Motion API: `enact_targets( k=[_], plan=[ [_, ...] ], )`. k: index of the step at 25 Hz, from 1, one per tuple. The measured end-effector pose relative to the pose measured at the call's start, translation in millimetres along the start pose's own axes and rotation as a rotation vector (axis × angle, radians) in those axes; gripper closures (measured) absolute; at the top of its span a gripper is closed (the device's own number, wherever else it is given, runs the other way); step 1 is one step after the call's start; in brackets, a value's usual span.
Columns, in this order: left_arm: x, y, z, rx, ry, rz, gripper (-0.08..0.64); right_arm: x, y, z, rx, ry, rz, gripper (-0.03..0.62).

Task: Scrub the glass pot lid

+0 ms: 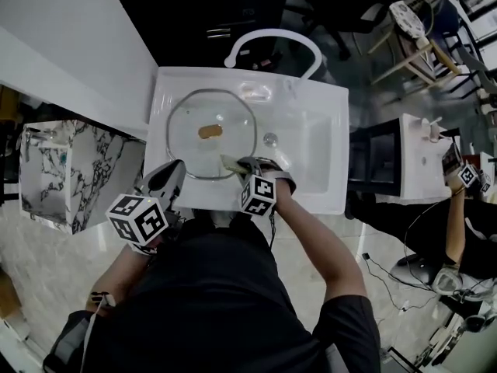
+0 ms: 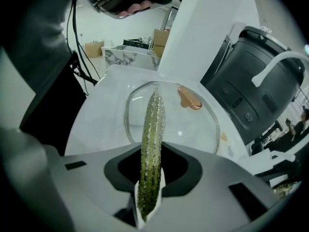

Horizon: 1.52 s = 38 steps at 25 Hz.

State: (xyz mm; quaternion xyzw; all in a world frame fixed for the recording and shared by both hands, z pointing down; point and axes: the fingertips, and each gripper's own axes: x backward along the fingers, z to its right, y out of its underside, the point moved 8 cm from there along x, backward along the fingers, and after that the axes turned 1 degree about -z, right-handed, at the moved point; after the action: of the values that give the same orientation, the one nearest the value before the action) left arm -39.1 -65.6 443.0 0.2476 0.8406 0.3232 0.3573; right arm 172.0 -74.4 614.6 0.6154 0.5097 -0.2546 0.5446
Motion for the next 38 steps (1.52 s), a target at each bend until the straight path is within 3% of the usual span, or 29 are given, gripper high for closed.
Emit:
enact_targets(
  k=[4, 11, 16, 19, 29, 34, 38],
  plan=[
    [7, 2, -9, 0.033, -0.022, 0.013, 0.56, 7, -10, -9, 0.045, -0.085, -0.019, 0.526],
    [33, 10, -30, 0.1, -0.095, 0.062, 0.56, -8, -68, 34, 0.172, 0.116, -0.017, 0.526],
    [47, 14, -36, 0.124, -0.128, 0.082, 0.56, -29, -80, 43, 0.267, 0.195, -0.096, 0.526],
    [50, 16, -41, 0.139, -0.138, 0.082, 0.56, -31, -81, 39, 0.271, 0.214, -0.109, 0.526],
    [25, 20, -27, 0.129, -0.081, 0.03, 0.56, -20, -70, -4, 0.2, 0.078, -0.1, 0.526],
    [18, 23, -19, 0.123, -0.067, 0.011, 0.56, -14, -63, -30, 0.211, 0.011, -0.1, 0.526],
    [22, 24, -21, 0.13, -0.076, 0.02, 0.56, -14, -62, -49, 0.205, -0.104, -0.117, 0.526]
  ],
)
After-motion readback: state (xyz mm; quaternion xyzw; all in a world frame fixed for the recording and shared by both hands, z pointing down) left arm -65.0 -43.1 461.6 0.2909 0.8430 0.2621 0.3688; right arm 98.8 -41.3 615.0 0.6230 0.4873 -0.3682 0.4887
